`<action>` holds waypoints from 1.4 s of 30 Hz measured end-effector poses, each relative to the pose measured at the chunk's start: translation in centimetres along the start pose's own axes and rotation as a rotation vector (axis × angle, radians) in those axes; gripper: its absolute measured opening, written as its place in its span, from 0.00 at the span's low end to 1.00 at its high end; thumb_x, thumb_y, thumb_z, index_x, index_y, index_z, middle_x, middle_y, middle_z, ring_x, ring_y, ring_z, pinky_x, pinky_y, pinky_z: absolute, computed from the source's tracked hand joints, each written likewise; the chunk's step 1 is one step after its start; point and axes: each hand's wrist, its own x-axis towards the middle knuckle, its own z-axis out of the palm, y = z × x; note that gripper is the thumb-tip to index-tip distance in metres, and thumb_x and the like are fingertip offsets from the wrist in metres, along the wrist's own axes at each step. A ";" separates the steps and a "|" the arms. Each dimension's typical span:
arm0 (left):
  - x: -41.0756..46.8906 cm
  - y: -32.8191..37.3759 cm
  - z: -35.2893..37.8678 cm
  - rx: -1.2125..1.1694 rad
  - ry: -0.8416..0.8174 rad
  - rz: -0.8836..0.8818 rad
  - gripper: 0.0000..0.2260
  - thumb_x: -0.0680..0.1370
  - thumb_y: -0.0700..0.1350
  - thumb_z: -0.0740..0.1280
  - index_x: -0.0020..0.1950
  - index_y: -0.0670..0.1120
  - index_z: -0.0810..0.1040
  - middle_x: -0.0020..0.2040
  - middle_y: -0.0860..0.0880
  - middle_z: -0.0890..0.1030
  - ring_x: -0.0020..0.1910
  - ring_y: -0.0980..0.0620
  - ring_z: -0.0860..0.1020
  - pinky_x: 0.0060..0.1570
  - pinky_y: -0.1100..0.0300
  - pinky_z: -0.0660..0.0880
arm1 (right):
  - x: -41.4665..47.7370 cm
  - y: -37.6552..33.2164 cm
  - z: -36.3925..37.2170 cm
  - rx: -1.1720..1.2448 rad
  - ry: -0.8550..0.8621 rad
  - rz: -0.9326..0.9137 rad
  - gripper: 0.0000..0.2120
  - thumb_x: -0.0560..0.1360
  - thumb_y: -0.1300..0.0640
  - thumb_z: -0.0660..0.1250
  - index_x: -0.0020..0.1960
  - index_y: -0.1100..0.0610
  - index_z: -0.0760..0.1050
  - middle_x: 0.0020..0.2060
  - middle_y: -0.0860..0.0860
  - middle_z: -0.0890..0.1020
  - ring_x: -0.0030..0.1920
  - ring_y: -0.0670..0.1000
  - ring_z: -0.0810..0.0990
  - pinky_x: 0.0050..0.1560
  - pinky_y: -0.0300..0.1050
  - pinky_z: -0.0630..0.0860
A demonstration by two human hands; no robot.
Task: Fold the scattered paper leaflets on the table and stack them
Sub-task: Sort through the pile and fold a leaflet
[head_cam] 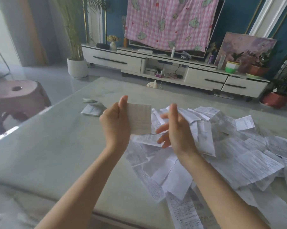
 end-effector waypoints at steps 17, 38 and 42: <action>12.4 -9.5 -3.6 0.284 -0.253 -0.061 0.25 0.79 0.53 0.61 0.26 0.42 0.62 0.25 0.48 0.64 0.26 0.51 0.61 0.26 0.61 0.59 | 8.9 -0.4 15.6 0.006 -0.200 0.009 0.12 0.81 0.55 0.55 0.43 0.61 0.67 0.37 0.57 0.73 0.19 0.51 0.74 0.16 0.35 0.62; 20.0 -19.4 -5.3 0.712 -0.607 -0.347 0.23 0.74 0.53 0.69 0.67 0.48 0.72 0.63 0.44 0.70 0.64 0.44 0.69 0.66 0.52 0.65 | 17.9 3.3 25.0 -0.760 -0.159 0.042 0.19 0.77 0.48 0.63 0.60 0.61 0.69 0.61 0.58 0.75 0.61 0.60 0.75 0.54 0.47 0.71; 19.7 -18.7 -4.9 0.957 -0.699 -0.248 0.22 0.74 0.56 0.67 0.68 0.56 0.69 0.67 0.46 0.64 0.68 0.43 0.61 0.66 0.56 0.57 | 18.5 2.9 25.3 -1.016 -0.286 -0.108 0.18 0.78 0.50 0.61 0.62 0.60 0.71 0.63 0.58 0.70 0.64 0.59 0.68 0.59 0.47 0.67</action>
